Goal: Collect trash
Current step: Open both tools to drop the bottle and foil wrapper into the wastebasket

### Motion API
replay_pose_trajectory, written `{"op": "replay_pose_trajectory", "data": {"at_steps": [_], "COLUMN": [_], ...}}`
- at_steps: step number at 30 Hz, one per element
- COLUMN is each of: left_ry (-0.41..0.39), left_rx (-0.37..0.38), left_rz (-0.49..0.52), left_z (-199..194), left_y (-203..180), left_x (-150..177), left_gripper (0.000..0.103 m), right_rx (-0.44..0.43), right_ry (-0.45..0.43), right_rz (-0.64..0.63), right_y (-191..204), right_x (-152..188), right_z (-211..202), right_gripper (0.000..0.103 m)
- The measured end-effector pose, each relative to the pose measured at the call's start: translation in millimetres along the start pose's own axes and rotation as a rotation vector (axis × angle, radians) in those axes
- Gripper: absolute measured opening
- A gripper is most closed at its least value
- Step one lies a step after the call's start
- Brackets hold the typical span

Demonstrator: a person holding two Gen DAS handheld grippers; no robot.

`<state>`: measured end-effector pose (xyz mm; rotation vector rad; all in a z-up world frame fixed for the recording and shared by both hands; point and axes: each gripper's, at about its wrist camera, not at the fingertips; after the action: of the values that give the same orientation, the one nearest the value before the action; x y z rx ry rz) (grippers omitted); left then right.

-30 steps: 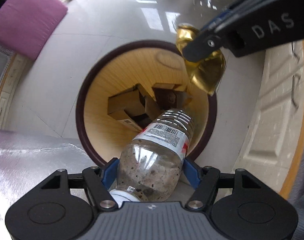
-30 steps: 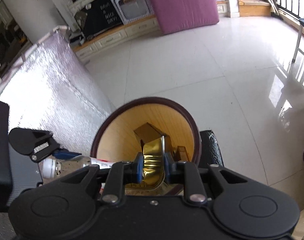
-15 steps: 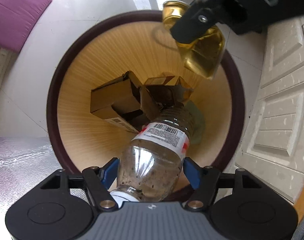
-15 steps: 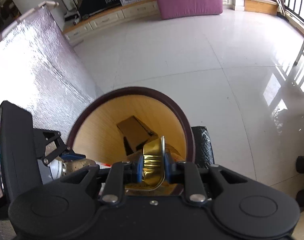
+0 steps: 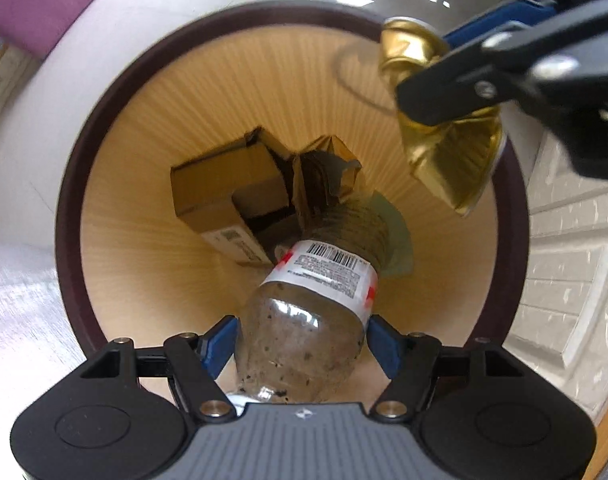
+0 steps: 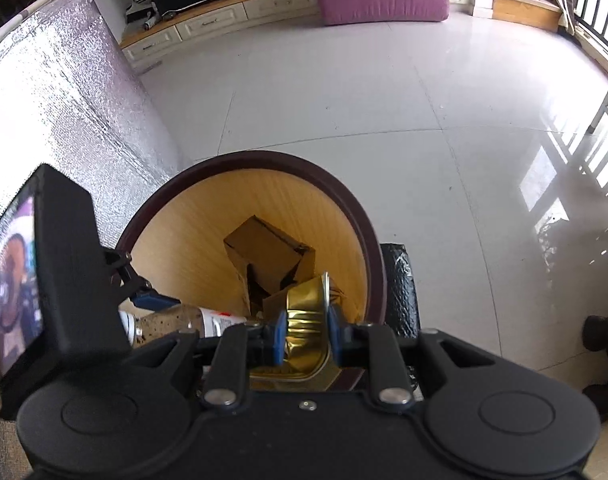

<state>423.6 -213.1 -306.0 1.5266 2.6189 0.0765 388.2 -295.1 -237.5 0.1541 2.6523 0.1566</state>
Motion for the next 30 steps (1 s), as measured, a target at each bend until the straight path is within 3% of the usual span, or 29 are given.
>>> {"op": "replay_pose_trajectory", "data": {"at_steps": [3, 5, 10, 17, 24, 30], "left_ry": [0.023, 0.01, -0.037, -0.09, -0.092, -0.096], "left_rx": [0.036, 0.069, 0.112, 0.125, 0.129, 0.094], "left_rz": [-0.056, -0.095, -0.138, -0.237, -0.364, -0.455], "left_z": [-2, -10, -26, -44, -53, -70], "left_y": [8, 9, 9, 18, 18, 14], "left_x": [1, 3, 5, 10, 21, 38], "left_gripper": [0.073, 0.086, 0.094, 0.101, 0.103, 0.103], "right_rx": [-0.015, -0.032, -0.026, -0.023, -0.015, -0.005], "right_ry": [0.0, 0.0, -0.007, -0.002, -0.011, -0.03], "right_rz": [0.011, 0.029, 0.059, 0.054, 0.035, 0.061], "right_y": [-2, -6, -13, -15, -13, -16], "right_x": [2, 3, 4, 6, 8, 9], "right_z": [-1, -2, -5, -8, -16, -31], "right_gripper": [0.027, 0.036, 0.042, 0.049, 0.062, 0.081]}}
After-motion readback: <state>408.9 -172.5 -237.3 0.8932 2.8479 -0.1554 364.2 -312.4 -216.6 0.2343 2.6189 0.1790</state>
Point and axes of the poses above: each gripper's, at about its wrist camera, not at the fingertips, and z roughly the way its jaws point, y to its left, x to its underside, and after that the axes turned 2 degrees about y, right-handed
